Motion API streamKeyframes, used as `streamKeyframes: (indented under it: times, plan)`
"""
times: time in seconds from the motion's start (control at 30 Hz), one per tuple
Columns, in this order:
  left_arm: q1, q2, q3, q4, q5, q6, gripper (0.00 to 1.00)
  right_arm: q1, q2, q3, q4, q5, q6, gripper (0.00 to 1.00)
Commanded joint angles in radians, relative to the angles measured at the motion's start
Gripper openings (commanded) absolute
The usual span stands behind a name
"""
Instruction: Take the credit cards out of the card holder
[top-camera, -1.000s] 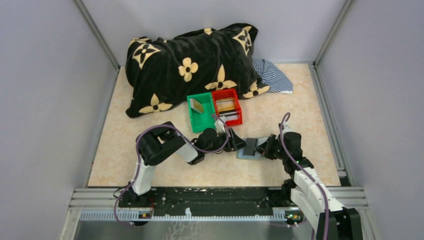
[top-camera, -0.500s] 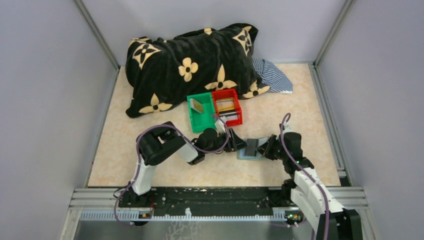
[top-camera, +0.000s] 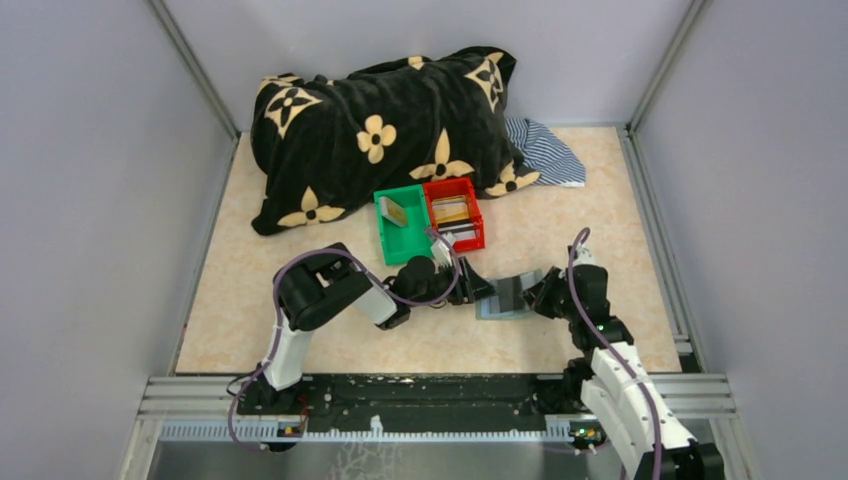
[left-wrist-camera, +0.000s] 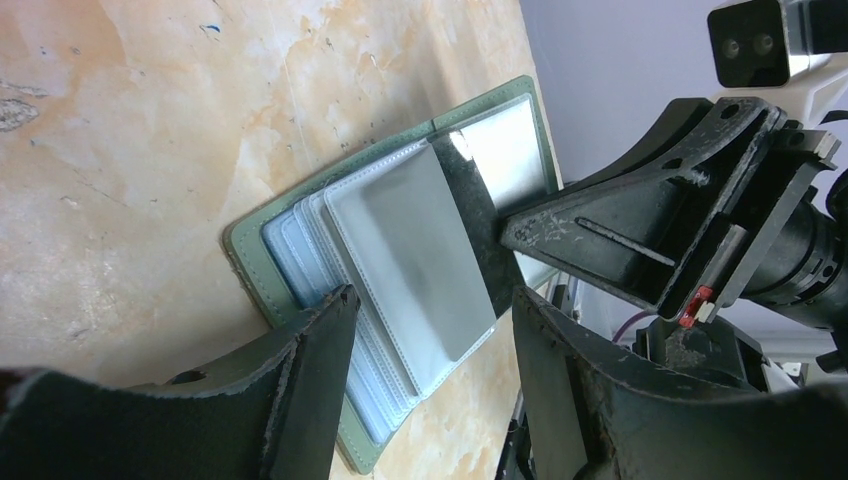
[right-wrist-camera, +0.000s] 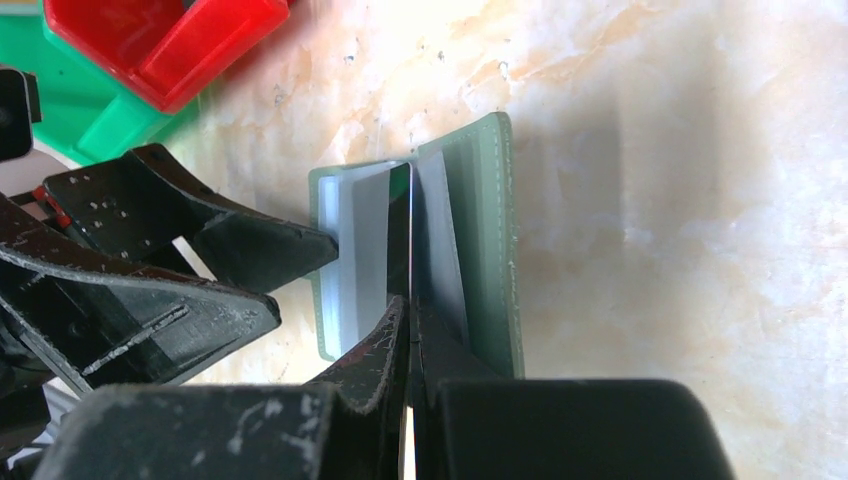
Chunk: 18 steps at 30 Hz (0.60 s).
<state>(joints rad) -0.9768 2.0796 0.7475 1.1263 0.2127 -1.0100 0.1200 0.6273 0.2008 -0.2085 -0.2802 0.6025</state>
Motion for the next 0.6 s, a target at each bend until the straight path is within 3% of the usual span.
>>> streamKeyframes:
  times: [0.0,0.57]
  plan:
    - [-0.011,0.041,-0.019,-0.104,0.037,0.012,0.66,-0.011,-0.035,0.079,-0.001,0.072,0.003,0.0]
    - [-0.006,0.033,-0.036,-0.083,0.042,0.013,0.66,-0.011,-0.149,0.116,-0.094,0.162,0.045,0.0]
